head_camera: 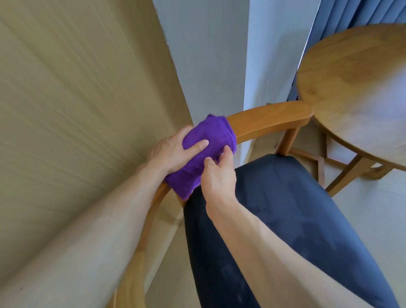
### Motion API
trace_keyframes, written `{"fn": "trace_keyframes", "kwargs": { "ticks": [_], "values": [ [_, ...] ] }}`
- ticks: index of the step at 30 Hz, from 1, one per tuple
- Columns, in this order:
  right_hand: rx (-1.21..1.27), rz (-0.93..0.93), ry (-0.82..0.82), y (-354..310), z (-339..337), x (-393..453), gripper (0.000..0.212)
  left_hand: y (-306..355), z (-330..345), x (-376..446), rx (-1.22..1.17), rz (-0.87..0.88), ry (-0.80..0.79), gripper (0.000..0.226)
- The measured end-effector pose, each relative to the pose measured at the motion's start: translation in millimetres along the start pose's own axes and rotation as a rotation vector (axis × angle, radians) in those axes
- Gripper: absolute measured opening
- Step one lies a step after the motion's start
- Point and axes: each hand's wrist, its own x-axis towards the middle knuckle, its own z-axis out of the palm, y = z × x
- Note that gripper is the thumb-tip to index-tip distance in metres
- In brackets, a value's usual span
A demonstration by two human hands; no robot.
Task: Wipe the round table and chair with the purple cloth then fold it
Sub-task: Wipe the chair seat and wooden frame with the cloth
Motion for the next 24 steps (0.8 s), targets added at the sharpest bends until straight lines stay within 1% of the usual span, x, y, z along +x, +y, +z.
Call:
{"fn": "trace_keyframes", "kwargs": {
  "ticks": [2,4,5,6,8,10,11,14,18,20,21,24],
  "values": [
    [-0.009,0.019,-0.038,8,15,-14,0.061,-20,-1,-24,-0.006,-0.08,0.014,0.058],
    [-0.033,0.033,-0.075,16,28,-28,0.062,-37,-2,-47,0.133,-0.132,0.068,0.066],
    [-0.051,0.042,-0.097,19,34,-34,0.062,-44,-3,-60,0.21,-0.141,0.102,0.067],
    [-0.068,0.053,-0.119,22,38,-41,0.062,-52,-2,-70,0.239,-0.145,0.129,0.065],
    [-0.077,0.078,-0.155,25,43,-48,0.061,-61,-1,-86,0.151,-0.155,0.125,0.064],
    [-0.063,0.096,-0.161,24,43,-50,0.06,-61,1,-88,0.023,-0.184,0.087,0.057],
    [-0.05,0.103,-0.156,23,43,-48,0.059,-58,3,-84,0.001,-0.183,0.081,0.053],
    [0.016,0.136,-0.114,16,35,-32,0.056,-38,6,-64,0.058,-0.14,0.104,0.051],
    [0.141,0.155,0.006,6,15,2,0.054,-6,7,-24,0.159,-0.034,0.133,0.067],
    [0.221,0.184,0.072,-1,0,24,0.05,13,8,-3,0.185,0.033,0.106,0.068],
    [0.261,0.217,0.096,-6,-10,36,0.044,23,9,7,0.191,0.068,0.088,0.063],
    [0.374,0.318,0.137,-25,-45,64,0.016,55,16,38,0.224,0.151,0.051,0.054]
  ]
}}
